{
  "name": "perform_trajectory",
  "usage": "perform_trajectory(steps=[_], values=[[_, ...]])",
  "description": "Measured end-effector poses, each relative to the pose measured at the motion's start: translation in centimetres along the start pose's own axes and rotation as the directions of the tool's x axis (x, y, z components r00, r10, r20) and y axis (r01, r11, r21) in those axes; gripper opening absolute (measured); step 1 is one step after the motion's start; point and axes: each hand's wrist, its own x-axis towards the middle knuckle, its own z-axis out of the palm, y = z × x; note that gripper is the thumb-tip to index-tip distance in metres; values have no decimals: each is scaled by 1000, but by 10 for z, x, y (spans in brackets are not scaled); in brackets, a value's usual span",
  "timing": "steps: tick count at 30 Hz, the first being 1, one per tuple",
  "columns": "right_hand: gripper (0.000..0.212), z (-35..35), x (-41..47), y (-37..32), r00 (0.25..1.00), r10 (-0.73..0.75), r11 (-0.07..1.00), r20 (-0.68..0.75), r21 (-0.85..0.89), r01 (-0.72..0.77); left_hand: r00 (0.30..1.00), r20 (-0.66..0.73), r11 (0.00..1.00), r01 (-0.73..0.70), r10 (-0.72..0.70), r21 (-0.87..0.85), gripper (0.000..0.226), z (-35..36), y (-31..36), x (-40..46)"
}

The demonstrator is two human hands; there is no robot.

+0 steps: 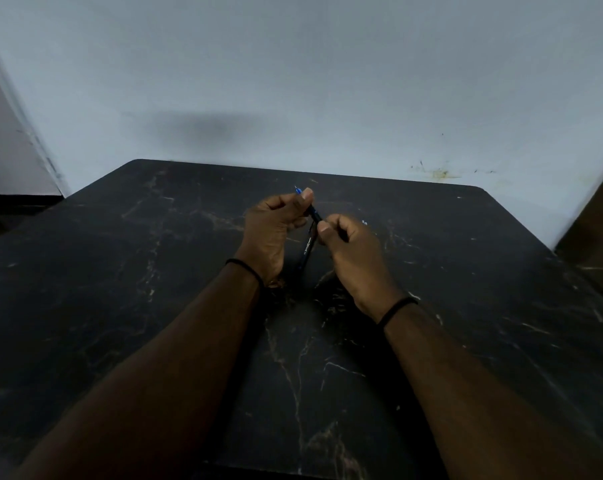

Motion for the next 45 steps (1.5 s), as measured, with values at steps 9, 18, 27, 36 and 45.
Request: perform_trajectory(steps=[9,18,27,36,45], values=[[30,3,-1,2,999,38,999,5,0,-38,1000,-2,994,-29,29,101,20,1,1,-2],[26,3,1,6,999,38,997,-16,62,-37,1000,14,992,-18,17,125,20,2,0,-2],[22,3,5,11,998,-11,1000,-66,25,13,999,-20,987,-31,35,156,19,3,0,-3],[27,3,1,6,999,52,999,-10,6,-52,999,-16,987,-29,32,158,19,4,4,-6],[24,3,2,10,998,38,998,-46,56,-36,999,-15,985,-25,28,172,19,6,6,-8]])
